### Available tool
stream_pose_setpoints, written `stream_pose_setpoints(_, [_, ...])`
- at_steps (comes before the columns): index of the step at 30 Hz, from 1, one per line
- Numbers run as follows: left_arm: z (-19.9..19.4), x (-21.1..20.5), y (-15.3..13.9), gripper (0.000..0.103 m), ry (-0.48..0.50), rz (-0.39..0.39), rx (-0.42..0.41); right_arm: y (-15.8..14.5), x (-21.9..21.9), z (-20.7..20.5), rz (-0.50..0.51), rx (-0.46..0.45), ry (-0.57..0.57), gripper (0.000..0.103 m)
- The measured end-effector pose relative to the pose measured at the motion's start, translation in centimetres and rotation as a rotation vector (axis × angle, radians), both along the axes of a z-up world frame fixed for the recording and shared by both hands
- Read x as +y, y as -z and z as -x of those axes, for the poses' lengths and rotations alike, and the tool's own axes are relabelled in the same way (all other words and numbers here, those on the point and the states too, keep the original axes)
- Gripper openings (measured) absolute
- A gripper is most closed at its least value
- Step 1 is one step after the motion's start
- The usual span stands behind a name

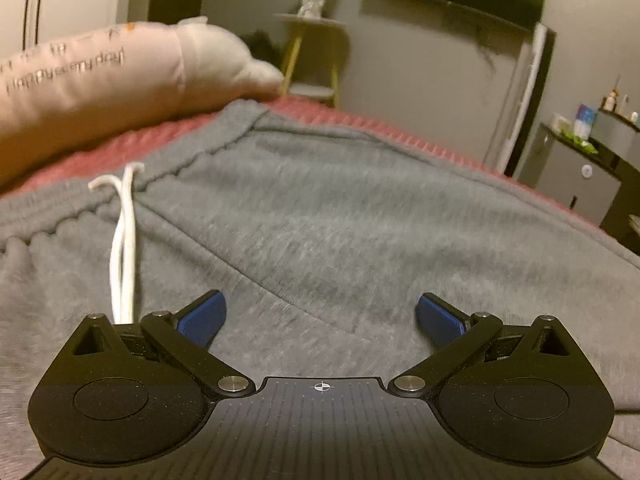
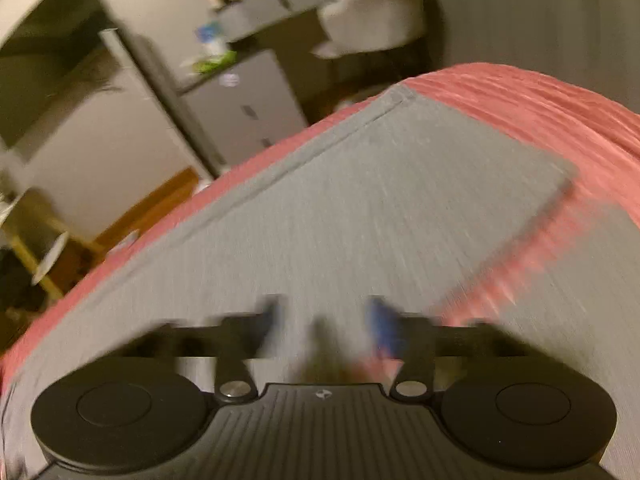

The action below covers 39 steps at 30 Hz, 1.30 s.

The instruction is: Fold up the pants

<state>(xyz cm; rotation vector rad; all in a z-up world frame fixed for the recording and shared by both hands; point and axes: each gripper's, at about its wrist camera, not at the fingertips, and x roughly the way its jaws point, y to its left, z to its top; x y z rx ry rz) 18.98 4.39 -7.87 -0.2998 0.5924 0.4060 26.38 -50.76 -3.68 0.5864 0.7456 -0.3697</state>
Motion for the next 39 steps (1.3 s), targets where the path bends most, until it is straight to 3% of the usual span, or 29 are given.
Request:
stream_pose_setpoints(3, [-0.1,-0.6,0.1,0.103,0.002,-0.036,0.003,-0.4,-1.5,-6.6,0.005,-0.008,0.096,0.035])
stream_pose_setpoints(5, [0.0,-0.8,0.3,0.103,0.001,-0.04,0.001,-0.4,-2.1,-10.2,0.006,-0.021,0.13,0.067])
stream_pose_setpoints(9, [-0.3,-0.9,0.7,0.103,-0.002,-0.04,-0.01,1.1,-1.9,-16.0,0.039,0.086,0.188,0.072])
stream_pose_setpoints(12, [0.2,-0.8,0.7,0.103,-0.005,-0.047,-0.02,2.5,-1.6,-17.6,0.096,0.149,0.26,0.064])
stream_pose_setpoints(14, [0.2,-0.8,0.7,0.103,-0.005,-0.045,-0.023,2.4,-0.7,-17.2,0.158,0.165,0.282,0.029])
stream_pose_setpoints(15, [0.1,-0.7,0.7,0.103,-0.005,-0.042,-0.024,2.4,-0.9,-16.6,0.151,0.152,0.282,0.025])
stream_pose_setpoints(17, [0.2,-0.7,0.6,0.103,-0.005,-0.038,-0.024,2.2,-1.4,-14.9,0.119,0.121,0.262,0.007])
stream_pose_setpoints(18, [0.1,-0.6,0.6,0.103,-0.004,-0.035,-0.021,1.6,-1.7,-14.1,0.088,0.097,0.251,0.004])
stream_pose_setpoints(22, [0.1,0.0,0.5,0.103,0.002,0.003,-0.029,-1.5,-2.0,-7.3,0.062,-0.049,0.244,0.003])
stream_pose_setpoints(28, [0.2,0.5,0.3,0.103,0.004,0.034,-0.048,-5.1,1.7,10.6,0.09,-0.215,0.249,0.002])
stream_pose_setpoints(30, [0.6,1.0,0.2,0.103,0.005,0.066,-0.073,-4.1,2.6,16.5,0.088,-0.219,0.29,0.002])
stream_pose_setpoints(33, [1.2,1.9,0.1,0.103,0.012,0.126,-0.113,0.1,2.0,22.6,0.042,-0.109,0.357,0.002])
stream_pose_setpoints(35, [1.7,2.5,-0.2,0.103,0.023,0.168,-0.133,2.9,0.7,25.7,-0.054,-0.056,0.437,0.007])
stream_pose_setpoints(37, [2.0,2.9,-0.7,0.103,0.032,0.191,-0.125,4.4,-0.5,28.1,-0.174,-0.13,0.442,0.007])
stream_pose_setpoints(39, [2.0,3.1,-1.5,0.103,0.049,0.21,-0.092,4.4,-1.1,28.7,-0.22,-0.18,0.433,0.01])
